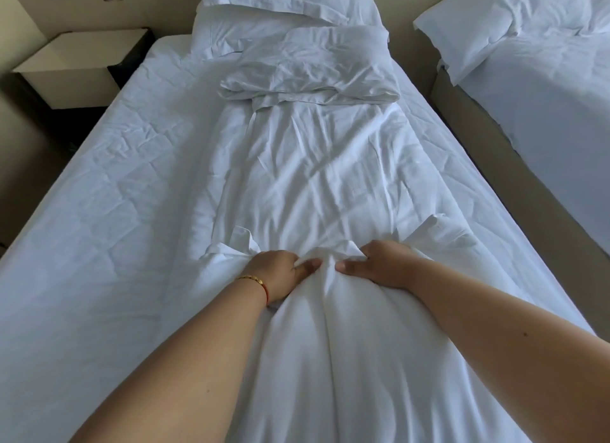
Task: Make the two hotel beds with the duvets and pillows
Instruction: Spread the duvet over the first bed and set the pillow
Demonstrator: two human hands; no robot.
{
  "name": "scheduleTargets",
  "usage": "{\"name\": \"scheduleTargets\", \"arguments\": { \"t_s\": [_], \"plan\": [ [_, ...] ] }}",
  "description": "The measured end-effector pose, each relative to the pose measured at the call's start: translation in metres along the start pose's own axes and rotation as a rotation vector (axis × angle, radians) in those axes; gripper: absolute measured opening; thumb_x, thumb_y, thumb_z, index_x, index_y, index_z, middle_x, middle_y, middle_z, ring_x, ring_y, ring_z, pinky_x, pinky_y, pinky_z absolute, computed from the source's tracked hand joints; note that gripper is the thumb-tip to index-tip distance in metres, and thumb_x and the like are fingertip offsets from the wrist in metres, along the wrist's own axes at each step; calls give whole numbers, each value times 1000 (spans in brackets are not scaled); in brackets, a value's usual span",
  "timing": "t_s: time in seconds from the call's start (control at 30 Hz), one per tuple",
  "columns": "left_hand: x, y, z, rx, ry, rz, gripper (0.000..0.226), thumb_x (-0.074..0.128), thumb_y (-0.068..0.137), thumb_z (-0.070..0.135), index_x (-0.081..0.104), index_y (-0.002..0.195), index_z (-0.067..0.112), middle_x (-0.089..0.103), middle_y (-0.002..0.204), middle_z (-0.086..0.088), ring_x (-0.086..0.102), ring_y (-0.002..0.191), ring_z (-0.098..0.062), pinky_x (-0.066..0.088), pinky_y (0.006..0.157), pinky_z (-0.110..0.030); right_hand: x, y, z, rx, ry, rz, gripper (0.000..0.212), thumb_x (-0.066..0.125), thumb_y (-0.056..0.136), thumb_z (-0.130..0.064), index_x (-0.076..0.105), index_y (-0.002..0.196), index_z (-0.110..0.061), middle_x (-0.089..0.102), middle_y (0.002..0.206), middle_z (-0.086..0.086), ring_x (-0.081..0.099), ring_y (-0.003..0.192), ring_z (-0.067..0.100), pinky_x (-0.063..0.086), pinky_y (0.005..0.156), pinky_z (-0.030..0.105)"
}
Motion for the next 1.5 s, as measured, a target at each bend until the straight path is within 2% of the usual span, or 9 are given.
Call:
{"name": "scheduleTargets", "arguments": {
  "t_s": [0.27, 0.33, 0.43, 0.53, 0.67, 0.77, 0.87, 1.1, 1.5],
  "plan": [
    [-102, -17, 26, 28, 4, 99, 68, 29, 84, 78, 57, 61, 20, 59, 66, -2, 63, 87, -27, 47, 88, -35, -84, -25, -39, -108, 132, 42, 56, 62, 67, -74, 63, 79, -19, 64, 80, -4, 63, 84, 14, 49, 81, 31],
    [-171, -6, 43, 27, 133, 269, 67, 28, 87, 74, 63, 71, 19, 67, 85, -9, 61, 95, -29, 42, 89, -36, -146, -18, -62, -123, 72, 230, 50, 62, 71, -71, 62, 82, -22, 63, 84, -6, 60, 93, 20, 42, 82, 32],
    [-290, 12, 61, -65, 204, 643, 63, 31, 93, 67, 65, 109, 17, 62, 122, -13, 53, 117, -30, 32, 105, -43, -256, 2, -92, -48, -123, 672, 58, 57, 79, -67, 57, 115, -22, 59, 118, 3, 45, 122, 29, 30, 97, 40],
    [-325, 12, 72, -43, 120, 805, 55, 30, 99, 53, 33, 148, 27, 33, 153, -7, 26, 142, -27, 16, 117, -51, -293, 10, -100, -73, -88, 875, 66, 53, 90, -49, 28, 146, -25, 31, 151, 2, 20, 143, 23, 15, 114, 46],
    [-199, 1, 76, 13, 167, 624, 57, 23, 98, 56, 19, 152, 36, 11, 162, -4, 7, 149, -22, 3, 118, -54, -191, 9, -70, -96, -126, 719, 56, 37, 97, -45, 20, 149, -35, 13, 159, -4, 3, 147, 15, 3, 117, 47],
    [-84, 10, 29, -133, 194, 275, 66, 15, 94, 66, 1, 153, 39, -7, 163, -4, -9, 150, -20, -7, 117, -55, -88, 18, -33, -10, -187, 475, 60, 25, 95, -58, 9, 150, -40, 1, 161, -6, -7, 148, 15, -4, 116, 51],
    [-31, 21, -16, -231, 198, 156, 69, 11, 92, 68, -10, 152, 40, -17, 161, 1, -17, 148, -15, -12, 116, -54, -30, 45, -8, -18, -213, 339, 65, 18, 91, -68, 1, 149, -44, -7, 161, -7, -11, 147, 14, -7, 115, 55],
    [-3, 20, -28, -310, 156, 41, 70, 6, 92, 67, -8, 153, 36, -16, 162, 4, -14, 148, -13, -11, 117, -52, -3, 62, 4, -43, -200, 229, 65, 17, 92, -66, 3, 150, -41, -7, 160, -9, -13, 147, 12, -10, 115, 52],
    [19, -95, 36, -350, -64, 150, 63, 23, 101, 51, 17, 154, 17, 16, 161, -1, 11, 148, -16, 9, 121, -41, 22, -72, 66, 93, -77, 159, 79, 10, 86, -72, 5, 153, -31, 3, 161, -7, -1, 147, 9, 0, 119, 35]
  ]
}}
Point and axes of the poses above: each hand's wrist, its own y-axis towards the middle knuckle, its own x-axis out of the palm, z = x × y, the point moved 9 cm from there along y, towards the middle knuckle
